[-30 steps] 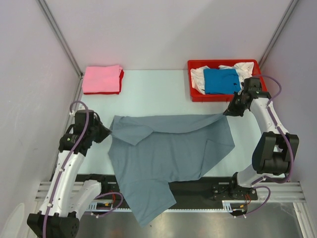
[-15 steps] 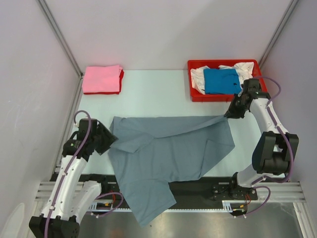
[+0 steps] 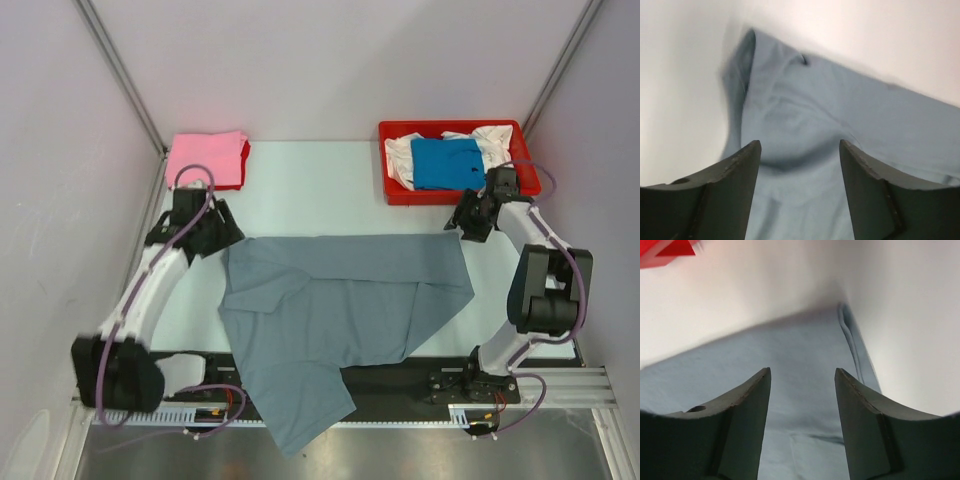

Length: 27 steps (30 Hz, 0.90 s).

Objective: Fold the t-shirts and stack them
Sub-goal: Fold the tshirt

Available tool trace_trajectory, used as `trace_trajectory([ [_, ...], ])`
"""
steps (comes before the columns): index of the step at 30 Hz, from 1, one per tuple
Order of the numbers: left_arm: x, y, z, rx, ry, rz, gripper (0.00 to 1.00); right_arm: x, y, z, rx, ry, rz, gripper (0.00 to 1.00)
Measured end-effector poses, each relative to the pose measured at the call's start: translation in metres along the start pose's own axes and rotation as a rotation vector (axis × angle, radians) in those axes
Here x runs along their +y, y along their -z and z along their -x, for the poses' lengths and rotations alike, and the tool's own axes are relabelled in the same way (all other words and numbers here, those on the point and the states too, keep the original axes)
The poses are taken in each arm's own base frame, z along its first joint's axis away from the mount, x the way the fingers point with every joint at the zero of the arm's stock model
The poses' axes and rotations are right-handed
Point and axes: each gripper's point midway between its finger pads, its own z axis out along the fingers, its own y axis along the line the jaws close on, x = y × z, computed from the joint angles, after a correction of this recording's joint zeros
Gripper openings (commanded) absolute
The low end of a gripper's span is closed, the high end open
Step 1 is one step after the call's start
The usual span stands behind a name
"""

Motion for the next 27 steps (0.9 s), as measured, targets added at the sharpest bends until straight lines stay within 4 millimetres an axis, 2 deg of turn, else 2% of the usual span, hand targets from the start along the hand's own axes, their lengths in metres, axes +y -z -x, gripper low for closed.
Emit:
trace_trajectory([
  [3,0.011,-0.045,0.009,0.083,-0.048,0.054,0.63,0.005,-0.023,0.002,0.023,0.024,0.029,0.59],
  [4,0.022,-0.062,0.01,0.126,-0.048,0.075,0.63,0.005,-0.031,0.001,0.036,0.031,0.033,0.59],
  [7,0.047,-0.09,0.019,0.192,-0.022,0.091,0.66,0.001,-0.047,-0.003,0.062,0.043,0.03,0.6],
  [10,0.058,-0.105,0.026,0.225,-0.001,0.075,0.69,-0.002,-0.051,-0.004,0.071,0.056,0.024,0.6],
  [12,0.053,-0.113,0.03,0.235,0.001,0.042,0.7,-0.003,-0.052,-0.001,0.066,0.067,0.017,0.6],
  [16,0.042,-0.128,0.028,0.268,0.0,-0.02,0.66,-0.006,-0.052,0.005,0.052,0.093,-0.001,0.6],
  [20,0.042,-0.139,0.02,0.309,0.008,-0.034,0.63,-0.013,-0.051,0.005,0.054,0.096,-0.012,0.59],
  [22,0.044,-0.144,0.014,0.331,0.011,-0.034,0.58,-0.015,-0.052,0.003,0.059,0.095,-0.014,0.59],
  [25,0.044,-0.148,0.008,0.355,0.019,-0.045,0.44,-0.017,-0.053,0.001,0.065,0.093,-0.017,0.57],
  [26,0.044,-0.149,0.006,0.361,0.024,-0.048,0.38,-0.017,-0.055,0.001,0.067,0.093,-0.016,0.57],
  [27,0.043,-0.151,0.005,0.366,0.027,-0.054,0.25,-0.018,-0.056,0.0,0.072,0.093,-0.014,0.54],
])
